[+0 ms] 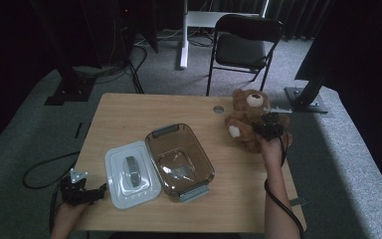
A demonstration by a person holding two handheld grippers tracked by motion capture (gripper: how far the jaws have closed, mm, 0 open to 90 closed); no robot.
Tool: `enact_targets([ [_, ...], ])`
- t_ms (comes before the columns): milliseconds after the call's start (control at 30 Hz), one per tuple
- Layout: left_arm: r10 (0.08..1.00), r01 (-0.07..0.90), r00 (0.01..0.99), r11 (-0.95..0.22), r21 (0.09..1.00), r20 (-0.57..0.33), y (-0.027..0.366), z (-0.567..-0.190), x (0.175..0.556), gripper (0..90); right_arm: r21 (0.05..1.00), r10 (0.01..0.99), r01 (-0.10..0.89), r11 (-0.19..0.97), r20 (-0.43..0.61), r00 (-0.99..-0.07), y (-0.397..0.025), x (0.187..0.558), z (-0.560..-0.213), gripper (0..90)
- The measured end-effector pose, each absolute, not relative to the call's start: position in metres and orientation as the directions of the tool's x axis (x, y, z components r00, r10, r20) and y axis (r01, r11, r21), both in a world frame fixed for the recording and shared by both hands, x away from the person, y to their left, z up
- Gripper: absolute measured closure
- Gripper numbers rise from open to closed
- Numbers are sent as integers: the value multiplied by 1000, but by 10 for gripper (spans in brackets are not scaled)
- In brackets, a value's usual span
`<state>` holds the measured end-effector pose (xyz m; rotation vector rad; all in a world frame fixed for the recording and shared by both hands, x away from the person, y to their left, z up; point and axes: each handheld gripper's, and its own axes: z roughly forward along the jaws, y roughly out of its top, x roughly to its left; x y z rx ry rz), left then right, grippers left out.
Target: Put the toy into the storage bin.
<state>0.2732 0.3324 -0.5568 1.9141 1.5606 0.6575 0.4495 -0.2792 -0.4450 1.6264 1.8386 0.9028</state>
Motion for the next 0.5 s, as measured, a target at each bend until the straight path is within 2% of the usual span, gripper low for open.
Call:
enact_targets([
  [500,981,696,195,-150,702,16,332,-557,273,19,815,983,576,66,47,-178,-275,420,-414,645],
])
